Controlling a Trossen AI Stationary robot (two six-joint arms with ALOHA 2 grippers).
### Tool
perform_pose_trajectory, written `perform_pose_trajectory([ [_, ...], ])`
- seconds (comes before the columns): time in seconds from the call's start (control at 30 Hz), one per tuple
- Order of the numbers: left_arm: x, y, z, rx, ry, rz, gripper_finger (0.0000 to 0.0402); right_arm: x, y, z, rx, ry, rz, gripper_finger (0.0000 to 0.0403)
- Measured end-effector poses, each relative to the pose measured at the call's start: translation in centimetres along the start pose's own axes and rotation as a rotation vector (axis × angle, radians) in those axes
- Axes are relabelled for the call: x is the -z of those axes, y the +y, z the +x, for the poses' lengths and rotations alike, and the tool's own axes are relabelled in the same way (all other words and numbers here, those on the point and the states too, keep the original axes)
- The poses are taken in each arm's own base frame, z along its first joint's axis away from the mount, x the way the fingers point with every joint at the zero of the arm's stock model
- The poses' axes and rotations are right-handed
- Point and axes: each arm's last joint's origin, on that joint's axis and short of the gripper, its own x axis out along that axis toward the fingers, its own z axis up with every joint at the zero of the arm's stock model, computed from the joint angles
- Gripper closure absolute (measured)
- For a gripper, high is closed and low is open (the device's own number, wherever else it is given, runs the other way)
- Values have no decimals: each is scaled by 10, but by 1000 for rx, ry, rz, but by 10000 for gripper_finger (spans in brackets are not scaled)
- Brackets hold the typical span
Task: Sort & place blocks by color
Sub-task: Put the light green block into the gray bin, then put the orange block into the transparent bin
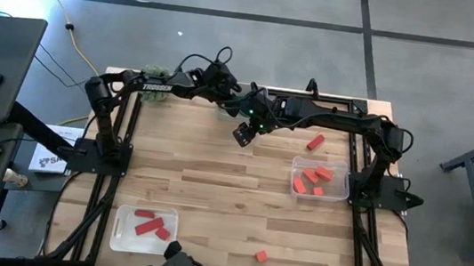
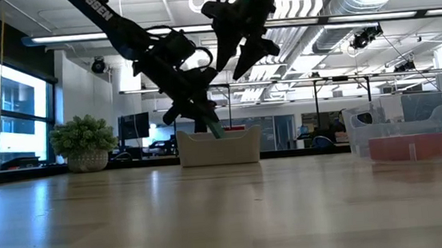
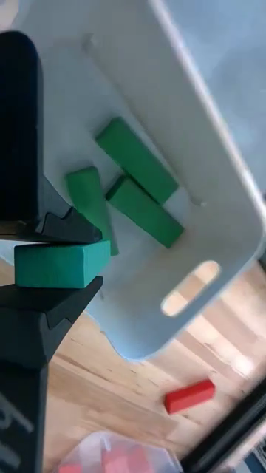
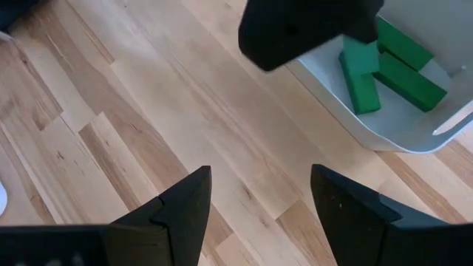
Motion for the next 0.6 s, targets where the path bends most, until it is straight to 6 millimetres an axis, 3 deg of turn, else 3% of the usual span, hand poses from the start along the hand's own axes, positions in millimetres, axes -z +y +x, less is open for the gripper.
perform_pose_trajectory([
  [0.33, 3, -2, 6, -35, 7, 51, 358, 2, -1, 0, 11, 21, -3, 182],
  [0.6, 3, -1, 6, -35, 7, 50, 312, 4, -2, 0, 25, 46, -4, 182],
])
